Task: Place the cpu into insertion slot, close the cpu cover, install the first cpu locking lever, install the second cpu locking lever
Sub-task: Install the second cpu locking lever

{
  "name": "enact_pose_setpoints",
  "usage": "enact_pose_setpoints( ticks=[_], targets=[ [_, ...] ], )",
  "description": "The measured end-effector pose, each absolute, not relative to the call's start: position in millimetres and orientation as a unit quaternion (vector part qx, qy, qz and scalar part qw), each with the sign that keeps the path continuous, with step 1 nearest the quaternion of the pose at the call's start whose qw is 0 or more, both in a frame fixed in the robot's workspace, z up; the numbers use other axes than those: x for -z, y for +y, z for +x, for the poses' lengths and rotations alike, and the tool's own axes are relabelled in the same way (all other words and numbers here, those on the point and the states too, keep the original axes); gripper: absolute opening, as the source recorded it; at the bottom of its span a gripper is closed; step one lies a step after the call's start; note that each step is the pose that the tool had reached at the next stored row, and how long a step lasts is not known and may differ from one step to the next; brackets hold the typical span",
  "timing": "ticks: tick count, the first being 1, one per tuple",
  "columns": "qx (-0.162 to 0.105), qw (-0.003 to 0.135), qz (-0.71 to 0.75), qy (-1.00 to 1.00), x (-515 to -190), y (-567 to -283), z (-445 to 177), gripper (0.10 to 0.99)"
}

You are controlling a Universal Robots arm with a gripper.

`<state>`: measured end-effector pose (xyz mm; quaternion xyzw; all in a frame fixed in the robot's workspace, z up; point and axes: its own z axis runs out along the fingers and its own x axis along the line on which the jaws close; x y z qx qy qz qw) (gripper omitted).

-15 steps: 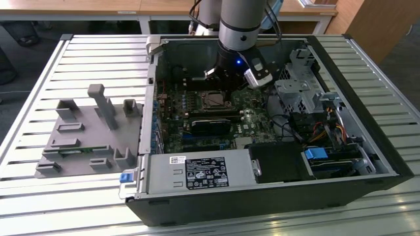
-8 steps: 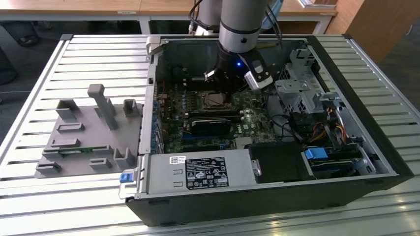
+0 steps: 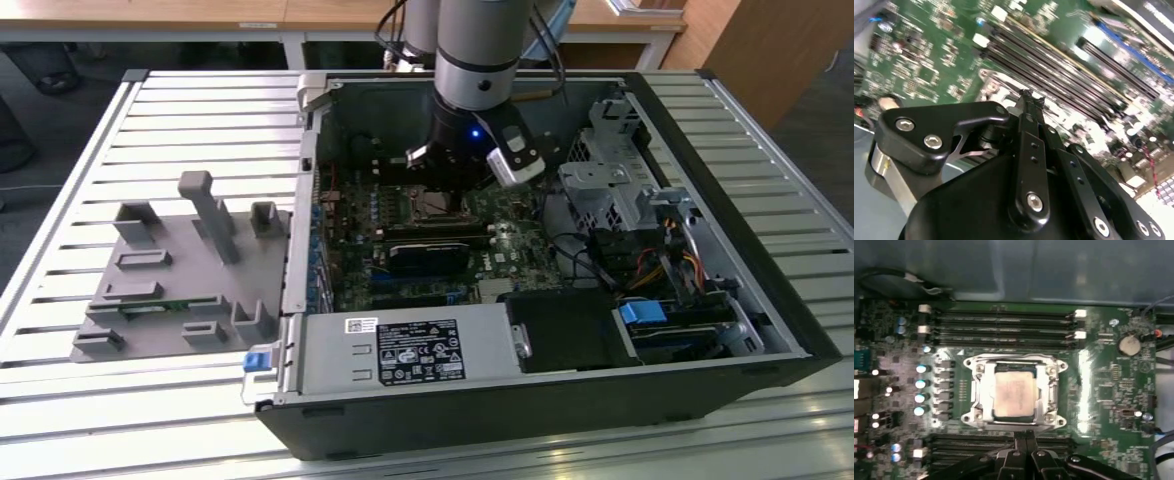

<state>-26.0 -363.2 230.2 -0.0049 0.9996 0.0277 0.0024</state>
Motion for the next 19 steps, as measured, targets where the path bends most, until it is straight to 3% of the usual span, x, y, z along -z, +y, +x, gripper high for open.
enact_pose_setpoints(
  ticks=[19],
  targets=[
    [-0.033,0.002,-0.005,0.999,-222.9,-366.2,-50.6,0.106]
  ],
)
